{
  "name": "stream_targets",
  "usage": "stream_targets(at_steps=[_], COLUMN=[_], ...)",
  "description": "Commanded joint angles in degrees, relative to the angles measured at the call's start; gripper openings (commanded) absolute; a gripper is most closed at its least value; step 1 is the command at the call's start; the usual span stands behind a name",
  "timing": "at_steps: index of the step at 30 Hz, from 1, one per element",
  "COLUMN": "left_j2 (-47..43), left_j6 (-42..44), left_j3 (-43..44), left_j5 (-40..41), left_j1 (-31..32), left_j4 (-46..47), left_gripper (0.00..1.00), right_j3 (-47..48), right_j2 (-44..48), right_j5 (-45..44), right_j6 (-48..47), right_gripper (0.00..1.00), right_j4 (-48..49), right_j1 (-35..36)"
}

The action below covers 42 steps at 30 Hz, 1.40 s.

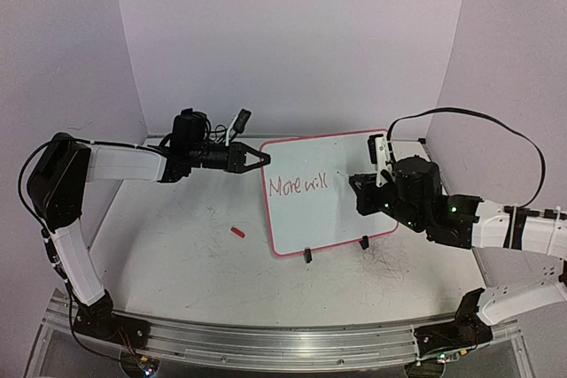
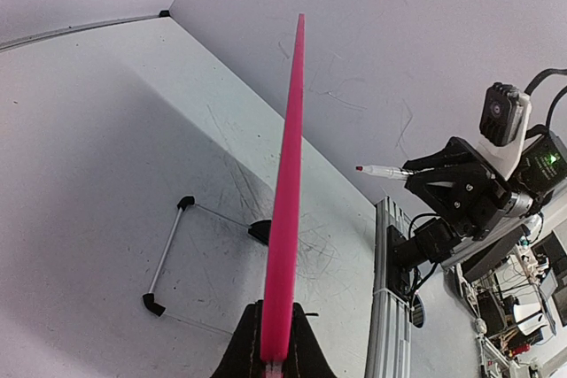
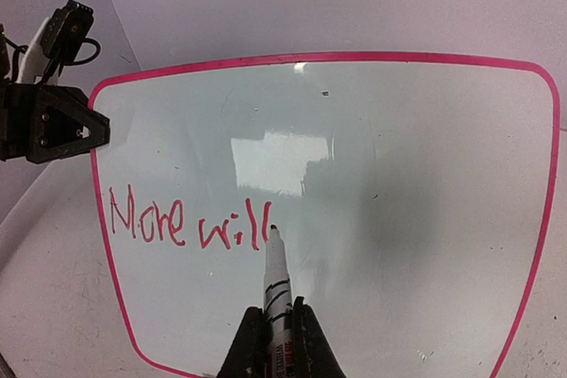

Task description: Write a sentence on the whiteboard

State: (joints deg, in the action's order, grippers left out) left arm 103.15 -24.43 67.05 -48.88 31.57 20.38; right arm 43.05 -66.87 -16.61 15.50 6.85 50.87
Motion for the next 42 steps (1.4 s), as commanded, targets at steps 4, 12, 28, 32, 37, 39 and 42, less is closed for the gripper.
stream_targets(at_steps=[4, 12, 28, 32, 37, 39, 42], left_j2=[-1.1, -0.3, -0.6, -0.8, -0.7, -0.7, -0.7], left_j6=[0.4, 0.1, -0.1, 0.0, 0.0, 0.0, 0.1], left_j3=[0.3, 0.6, 0.7, 0.7, 0.8, 0.9, 0.8], left_j5=[1.5, 1.5, 2.0, 2.1, 2.1, 2.2, 2.2], left_j1=[0.3, 0.3, 0.3, 0.2, 0.3, 0.2, 0.2], left_j4=[-2.5, -2.6, -3.1, -3.2, -3.2, -3.3, -3.3], left_gripper=[0.0, 0.0, 0.0, 0.0, 0.0, 0.0, 0.0], right_j3=[-0.1, 1.5, 3.8, 3.2, 2.5, 2.4, 2.4], right_j2=[-0.6, -2.6, -4.9, -4.0, -2.7, -2.5, -2.5], right_j5=[-3.0, -4.6, -2.1, -2.3, -2.0, -2.2, -2.1], right_j6=[1.1, 2.0, 1.7, 1.1, 0.9, 0.9, 0.4], right_gripper=[0.0, 0.0, 0.0, 0.0, 0.0, 0.0, 0.0], right_j4=[1.9, 0.7, 0.4, 0.1, -0.1, -0.3, -0.5], right_j1=[-0.2, -0.5, -2.5, -2.5, -2.4, -2.5, -2.5])
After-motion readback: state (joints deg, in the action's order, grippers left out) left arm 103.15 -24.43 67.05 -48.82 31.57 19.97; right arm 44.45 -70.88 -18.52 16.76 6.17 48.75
